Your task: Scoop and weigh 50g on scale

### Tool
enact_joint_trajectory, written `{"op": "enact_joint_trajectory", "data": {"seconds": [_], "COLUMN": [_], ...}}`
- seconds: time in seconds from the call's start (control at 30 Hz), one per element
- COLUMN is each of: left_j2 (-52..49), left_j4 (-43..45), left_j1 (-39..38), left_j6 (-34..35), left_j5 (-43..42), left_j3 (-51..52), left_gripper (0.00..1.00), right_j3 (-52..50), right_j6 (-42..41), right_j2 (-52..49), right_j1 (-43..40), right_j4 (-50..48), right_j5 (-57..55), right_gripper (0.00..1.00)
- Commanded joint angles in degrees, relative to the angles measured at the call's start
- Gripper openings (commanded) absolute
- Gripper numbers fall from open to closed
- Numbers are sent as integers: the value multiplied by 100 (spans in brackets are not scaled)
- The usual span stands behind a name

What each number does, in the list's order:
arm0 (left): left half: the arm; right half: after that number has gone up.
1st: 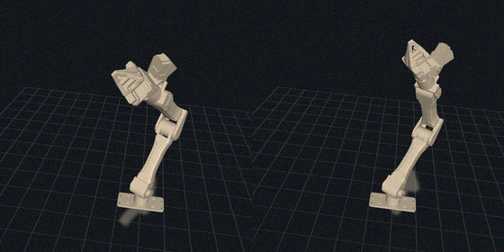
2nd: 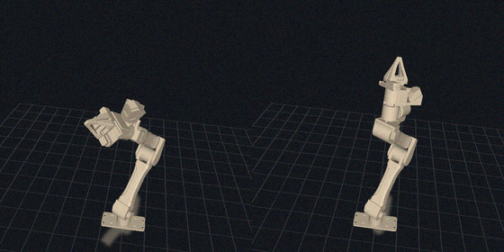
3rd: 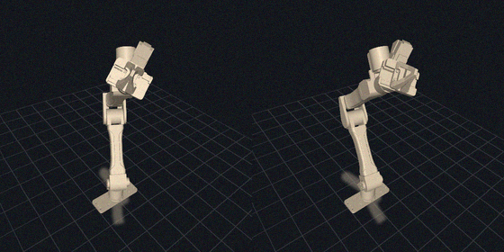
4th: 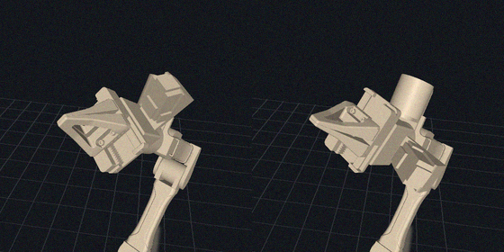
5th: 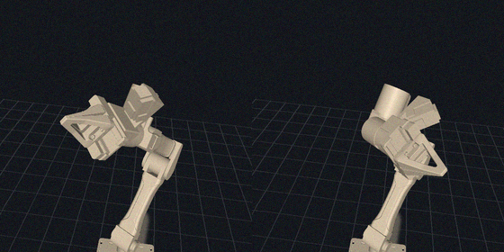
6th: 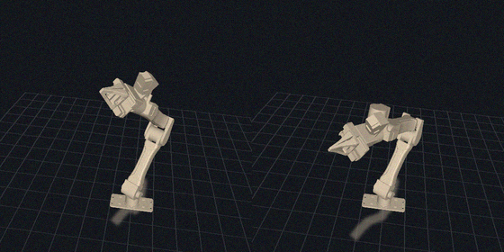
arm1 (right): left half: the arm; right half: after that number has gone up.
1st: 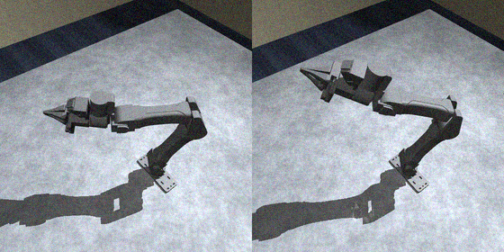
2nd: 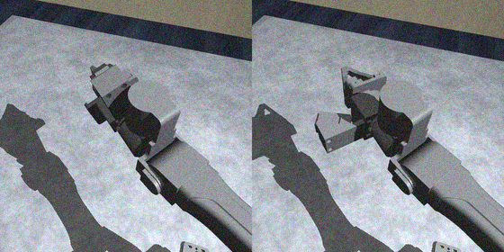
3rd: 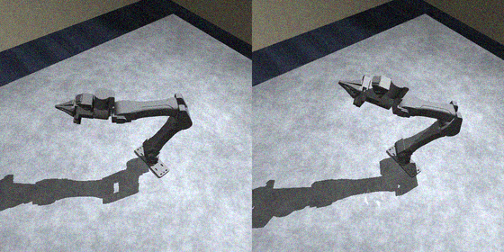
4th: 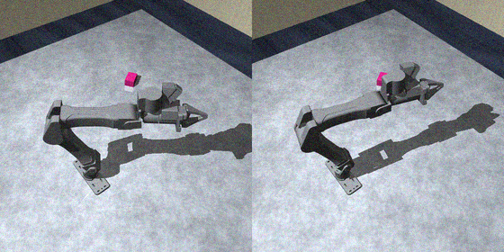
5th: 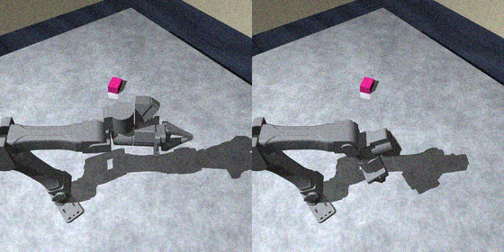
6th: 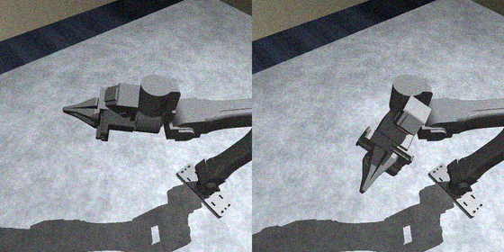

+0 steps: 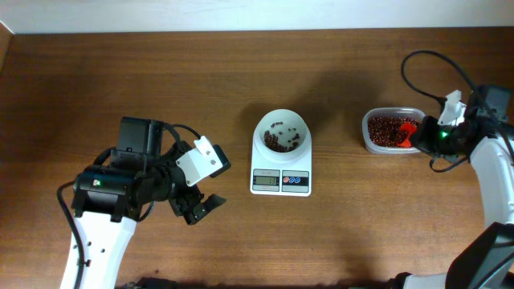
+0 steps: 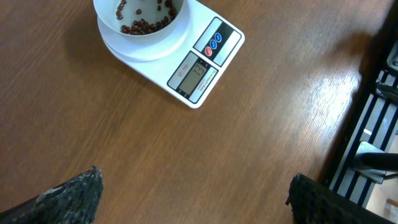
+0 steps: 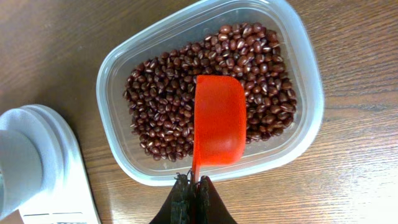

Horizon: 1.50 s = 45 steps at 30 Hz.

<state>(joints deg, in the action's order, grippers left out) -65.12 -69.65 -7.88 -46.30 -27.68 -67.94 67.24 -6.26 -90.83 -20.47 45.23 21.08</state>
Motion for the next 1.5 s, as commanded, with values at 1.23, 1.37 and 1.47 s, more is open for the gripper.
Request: {"op": "enact_joint_trajectory", "data": {"seconds": [1.23,1.37,1.47], "left_j2": [48,48,48], "left_j4": [-11,-11,-11], "left_j1": [28,28,28], "left_j6": [-96,-98,-96], "left_j5": [-101,-103,-103], "left_j3": [-120,-120,-120], "left_gripper": [99,99,99], "right_j3": [39,39,39], "right_j6": [-48,-245,-411], "right_j2": [160,160,160], "right_j1": [162,828,1322], "right_j4": [-116,-450,-809], "right_j5": [4194,4190,4168], "right_gripper": [4,4,4]}}
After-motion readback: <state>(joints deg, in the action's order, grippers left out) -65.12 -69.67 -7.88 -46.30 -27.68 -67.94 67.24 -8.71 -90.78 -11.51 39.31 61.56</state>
